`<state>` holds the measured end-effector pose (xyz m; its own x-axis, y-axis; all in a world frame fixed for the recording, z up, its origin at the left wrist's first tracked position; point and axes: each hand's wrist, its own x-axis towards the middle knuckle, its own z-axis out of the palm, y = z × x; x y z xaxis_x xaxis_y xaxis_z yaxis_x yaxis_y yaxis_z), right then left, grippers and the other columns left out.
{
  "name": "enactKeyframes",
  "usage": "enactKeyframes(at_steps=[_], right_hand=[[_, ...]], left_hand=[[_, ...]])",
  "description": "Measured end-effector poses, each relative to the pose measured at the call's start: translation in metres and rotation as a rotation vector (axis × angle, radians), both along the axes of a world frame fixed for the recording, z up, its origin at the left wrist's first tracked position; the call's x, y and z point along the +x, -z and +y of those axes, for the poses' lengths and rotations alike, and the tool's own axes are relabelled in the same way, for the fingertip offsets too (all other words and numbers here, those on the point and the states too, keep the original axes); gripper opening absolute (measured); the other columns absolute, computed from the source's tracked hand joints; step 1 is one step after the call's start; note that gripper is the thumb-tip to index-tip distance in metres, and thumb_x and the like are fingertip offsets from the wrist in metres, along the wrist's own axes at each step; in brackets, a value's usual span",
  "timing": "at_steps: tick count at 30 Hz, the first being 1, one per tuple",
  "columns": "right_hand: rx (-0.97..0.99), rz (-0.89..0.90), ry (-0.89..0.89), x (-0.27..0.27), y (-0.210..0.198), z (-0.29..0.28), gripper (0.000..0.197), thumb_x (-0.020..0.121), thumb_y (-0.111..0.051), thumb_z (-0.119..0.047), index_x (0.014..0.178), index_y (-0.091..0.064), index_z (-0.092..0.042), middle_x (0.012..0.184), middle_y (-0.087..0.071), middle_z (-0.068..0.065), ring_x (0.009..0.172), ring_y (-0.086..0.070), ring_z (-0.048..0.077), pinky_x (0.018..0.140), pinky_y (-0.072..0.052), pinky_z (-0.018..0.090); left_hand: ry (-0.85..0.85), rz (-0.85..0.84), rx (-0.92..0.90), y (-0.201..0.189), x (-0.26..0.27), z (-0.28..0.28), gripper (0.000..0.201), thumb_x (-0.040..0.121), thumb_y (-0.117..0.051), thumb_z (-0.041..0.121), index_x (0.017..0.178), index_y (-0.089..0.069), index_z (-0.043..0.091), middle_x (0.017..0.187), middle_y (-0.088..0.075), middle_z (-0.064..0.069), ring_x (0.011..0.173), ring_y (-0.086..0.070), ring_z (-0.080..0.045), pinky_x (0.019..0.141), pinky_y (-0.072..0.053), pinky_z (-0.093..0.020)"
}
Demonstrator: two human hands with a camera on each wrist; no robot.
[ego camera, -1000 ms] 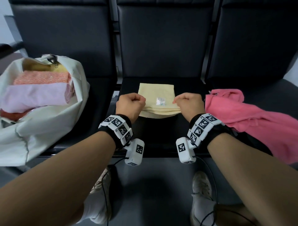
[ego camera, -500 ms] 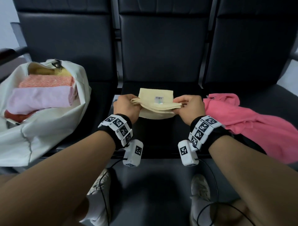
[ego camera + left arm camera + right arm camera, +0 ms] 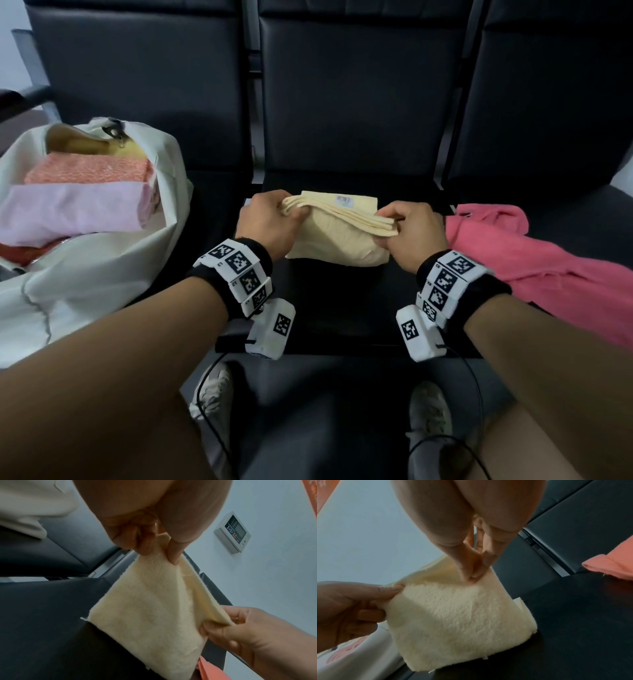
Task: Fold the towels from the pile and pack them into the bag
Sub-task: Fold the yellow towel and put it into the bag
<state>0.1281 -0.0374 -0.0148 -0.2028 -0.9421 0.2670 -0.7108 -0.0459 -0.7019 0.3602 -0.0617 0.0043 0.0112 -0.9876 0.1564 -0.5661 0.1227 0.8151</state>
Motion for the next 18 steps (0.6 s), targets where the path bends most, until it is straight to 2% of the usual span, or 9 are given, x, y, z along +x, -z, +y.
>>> enactKeyframes(at_steps=[3,4,6,8,9,11,13,16,18], right_hand=[[-0.032,-0.014,0.006,-0.003,0.003,-0.015,0.019,0.085,-0.072,-0.008,0.090,-0.078,-0.025,0.083,-0.073,-0.012,0.082,-0.068,0.003,0.063,-0.044,0.003],[-0.030,-0.030,0.007,-0.005,0.004,-0.021,0.017,0.086,-0.070,-0.009,0.090,-0.078,-0.024,0.082,-0.073,-0.011,0.081,-0.068,0.005,0.065,-0.048,0.008],[-0.013,-0.069,0.011,-0.008,0.006,-0.035,0.011,0.086,-0.069,-0.011,0.085,-0.075,-0.021,0.078,-0.073,-0.006,0.079,-0.069,0.011,0.072,-0.058,0.029],[0.017,-0.140,0.008,-0.012,0.007,-0.048,0.005,0.087,-0.071,-0.015,0.085,-0.074,-0.018,0.080,-0.074,-0.002,0.080,-0.071,0.016,0.076,-0.060,0.043],[0.037,-0.188,-0.004,-0.013,0.008,-0.054,0.003,0.088,-0.072,-0.017,0.086,-0.074,-0.019,0.084,-0.075,-0.001,0.082,-0.072,0.016,0.078,-0.061,0.045],[0.088,-0.263,-0.030,-0.017,0.011,-0.063,0.005,0.089,-0.073,-0.020,0.087,-0.075,-0.024,0.090,-0.076,-0.003,0.089,-0.073,0.014,0.084,-0.061,0.043],[0.142,-0.277,-0.045,-0.019,0.017,-0.072,0.005,0.090,-0.073,-0.021,0.087,-0.076,-0.023,0.093,-0.076,-0.001,0.092,-0.072,0.016,0.088,-0.059,0.045],[0.180,-0.285,-0.058,-0.024,0.028,-0.081,0.004,0.089,-0.073,-0.021,0.088,-0.076,-0.019,0.094,-0.075,0.007,0.094,-0.072,0.026,0.089,-0.057,0.052],[0.212,-0.281,-0.058,-0.027,0.034,-0.085,0.008,0.087,-0.074,-0.023,0.086,-0.075,-0.015,0.093,-0.074,0.014,0.094,-0.070,0.034,0.088,-0.056,0.056]], left_hand=[[0.000,-0.017,-0.006,0.005,0.000,-0.013,0.010,0.095,-0.064,0.041,0.096,-0.067,0.031,0.091,-0.068,0.011,0.093,-0.064,-0.014,0.077,-0.050,-0.031],[0.006,-0.004,-0.005,0.008,-0.002,-0.019,0.010,0.095,-0.064,0.040,0.094,-0.067,0.030,0.090,-0.068,0.012,0.092,-0.065,-0.013,0.076,-0.050,-0.031],[0.014,0.035,0.000,0.011,-0.004,-0.032,0.010,0.095,-0.065,0.039,0.091,-0.068,0.030,0.087,-0.068,0.012,0.090,-0.065,-0.011,0.075,-0.052,-0.031],[0.024,0.084,0.016,0.016,-0.006,-0.046,0.013,0.094,-0.067,0.039,0.090,-0.069,0.027,0.087,-0.070,0.009,0.089,-0.066,-0.012,0.077,-0.056,-0.036],[0.028,0.117,0.030,0.018,-0.006,-0.053,0.014,0.094,-0.068,0.038,0.091,-0.069,0.025,0.089,-0.071,0.007,0.090,-0.067,-0.013,0.079,-0.058,-0.039],[0.033,0.183,0.073,0.024,-0.006,-0.065,0.016,0.093,-0.071,0.036,0.095,-0.070,0.021,0.093,-0.072,0.003,0.092,-0.069,-0.017,0.081,-0.059,-0.040],[0.027,0.210,0.113,0.030,-0.007,-0.077,0.014,0.093,-0.073,0.033,0.096,-0.071,0.019,0.094,-0.073,0.002,0.093,-0.071,-0.017,0.083,-0.060,-0.041],[0.022,0.222,0.138,0.037,-0.009,-0.092,0.011,0.091,-0.075,0.031,0.091,-0.072,0.021,0.091,-0.075,0.002,0.091,-0.072,-0.019,0.083,-0.061,-0.044],[0.016,0.200,0.150,0.043,-0.011,-0.099,0.010,0.090,-0.075,0.031,0.087,-0.073,0.022,0.086,-0.074,0.004,0.089,-0.072,-0.019,0.080,-0.061,-0.040]])
